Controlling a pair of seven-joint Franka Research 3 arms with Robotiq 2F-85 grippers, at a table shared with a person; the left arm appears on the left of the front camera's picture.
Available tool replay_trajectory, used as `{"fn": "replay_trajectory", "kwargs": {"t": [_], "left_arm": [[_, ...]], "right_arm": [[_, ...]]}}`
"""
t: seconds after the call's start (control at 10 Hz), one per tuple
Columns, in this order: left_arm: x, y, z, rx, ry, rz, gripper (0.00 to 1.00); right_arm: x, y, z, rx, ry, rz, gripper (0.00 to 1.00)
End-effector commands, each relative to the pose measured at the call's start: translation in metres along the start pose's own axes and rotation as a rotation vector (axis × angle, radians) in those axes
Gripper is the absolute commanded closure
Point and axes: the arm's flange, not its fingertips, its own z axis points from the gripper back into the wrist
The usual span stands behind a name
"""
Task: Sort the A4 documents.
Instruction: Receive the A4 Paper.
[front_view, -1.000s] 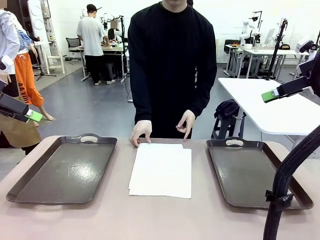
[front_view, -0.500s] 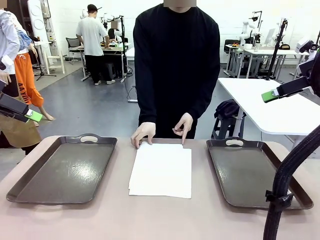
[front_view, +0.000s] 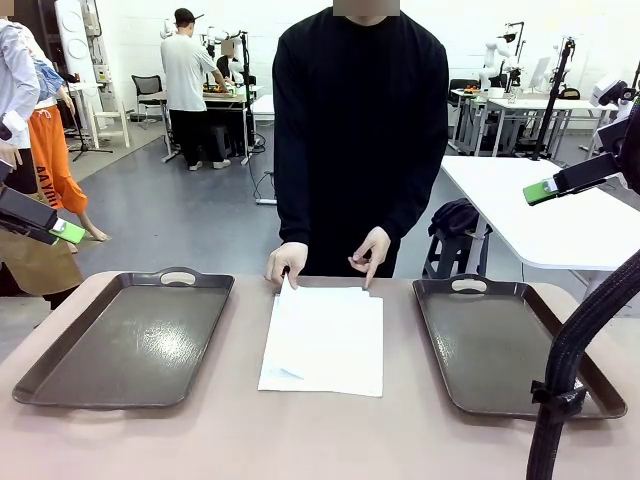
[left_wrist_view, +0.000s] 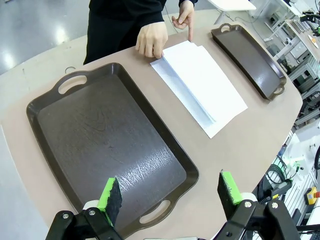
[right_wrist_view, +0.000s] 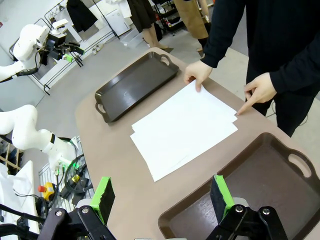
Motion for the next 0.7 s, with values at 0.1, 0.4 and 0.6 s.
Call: {"fn": "replay_trajectory", "kwargs": {"t": [0.1, 0.4, 0.6], "left_arm": [[0.0003, 0.0014, 0.0004, -0.012, -0.004, -0.001, 0.00], [0.0003, 0.0014, 0.0004, -0.012, -0.004, -0.001, 0.00], [0.0003, 0.0014, 0.0004, -0.012, -0.004, -0.001, 0.00]], "right_arm": [[0.0002, 0.0006, -0.0010, 0.005, -0.001, 0.001, 0.00], [0.0002, 0.0006, -0.0010, 0.005, -0.001, 0.001, 0.00], [0.0002, 0.0006, -0.0010, 0.005, -0.001, 0.001, 0.00]]}}
